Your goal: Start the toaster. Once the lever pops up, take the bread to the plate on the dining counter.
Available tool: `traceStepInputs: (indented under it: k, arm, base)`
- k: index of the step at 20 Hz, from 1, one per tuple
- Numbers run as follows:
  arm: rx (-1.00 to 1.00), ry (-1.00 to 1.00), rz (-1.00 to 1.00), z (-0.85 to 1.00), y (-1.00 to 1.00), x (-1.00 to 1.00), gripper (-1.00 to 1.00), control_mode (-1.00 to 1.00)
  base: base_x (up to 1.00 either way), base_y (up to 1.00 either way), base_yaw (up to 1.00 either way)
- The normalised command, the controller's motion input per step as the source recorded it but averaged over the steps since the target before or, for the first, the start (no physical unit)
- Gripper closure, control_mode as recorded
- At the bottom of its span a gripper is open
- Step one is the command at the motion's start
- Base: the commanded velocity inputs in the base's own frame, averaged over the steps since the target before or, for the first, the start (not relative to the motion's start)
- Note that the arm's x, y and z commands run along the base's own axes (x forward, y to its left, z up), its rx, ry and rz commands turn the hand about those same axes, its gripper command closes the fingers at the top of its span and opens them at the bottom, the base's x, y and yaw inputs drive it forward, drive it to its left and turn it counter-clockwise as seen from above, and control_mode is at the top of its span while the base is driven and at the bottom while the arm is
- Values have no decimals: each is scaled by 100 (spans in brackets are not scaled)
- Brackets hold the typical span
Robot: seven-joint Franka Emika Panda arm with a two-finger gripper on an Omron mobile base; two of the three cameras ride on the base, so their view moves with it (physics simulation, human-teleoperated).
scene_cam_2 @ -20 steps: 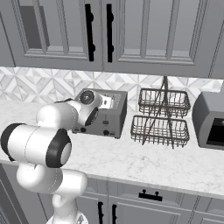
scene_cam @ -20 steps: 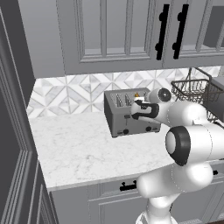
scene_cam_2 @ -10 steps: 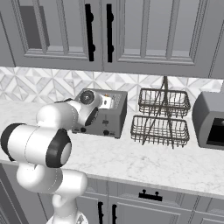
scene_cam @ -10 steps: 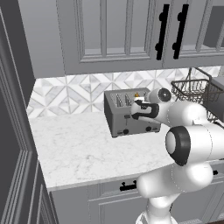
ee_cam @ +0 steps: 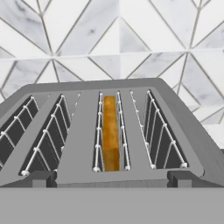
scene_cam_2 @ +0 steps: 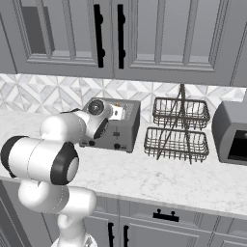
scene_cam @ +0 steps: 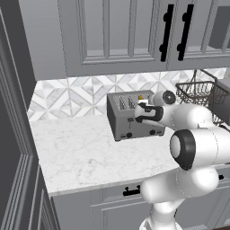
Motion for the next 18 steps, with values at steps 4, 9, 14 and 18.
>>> traceStepInputs:
  k: [4,9,14,18]
  arm:
    - [0,0,0,0,0,0,-100,-100]
    - [0,0,0,0,0,0,-100,-100]
    - [0,0,0,0,0,0,-100,-100]
    - [0,0,0,0,0,0,-100,-100]
  base:
    - [0,0,0]
    - [0,0,0]
    - [0,0,0]
    - [0,0,0]
